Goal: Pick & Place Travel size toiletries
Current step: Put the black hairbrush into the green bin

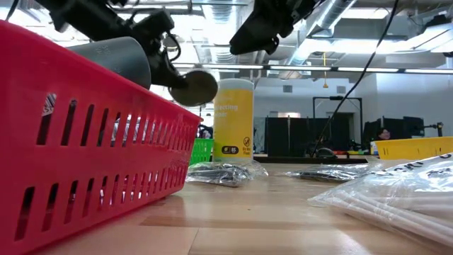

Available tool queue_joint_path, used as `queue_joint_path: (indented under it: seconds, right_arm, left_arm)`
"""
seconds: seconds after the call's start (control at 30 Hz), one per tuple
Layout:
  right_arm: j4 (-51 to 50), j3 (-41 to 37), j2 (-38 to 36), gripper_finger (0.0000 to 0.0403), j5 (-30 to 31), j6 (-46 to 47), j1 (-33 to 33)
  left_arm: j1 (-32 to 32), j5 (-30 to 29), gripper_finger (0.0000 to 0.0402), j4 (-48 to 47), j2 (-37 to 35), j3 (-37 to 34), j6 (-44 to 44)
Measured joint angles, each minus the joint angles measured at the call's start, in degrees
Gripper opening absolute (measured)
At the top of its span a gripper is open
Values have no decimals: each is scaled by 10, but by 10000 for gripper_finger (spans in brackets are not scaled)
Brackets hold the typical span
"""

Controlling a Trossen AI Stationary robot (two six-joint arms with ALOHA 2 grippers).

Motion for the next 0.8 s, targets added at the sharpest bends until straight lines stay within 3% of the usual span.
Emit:
queue_joint_path:
  seconds: [0.17, 0.4, 0.8]
  right_arm:
    - [-2, 0, 0, 107, 0, 11, 13]
    - [-2, 0, 0, 107, 0, 11, 37]
    - [-2, 0, 0, 107, 0, 14, 44]
  left_arm:
    - [62, 3, 18, -7, 0, 0, -5]
    - [126, 60, 19, -52, 0, 0, -7]
    - [143, 95, 20, -70, 1, 0, -51]
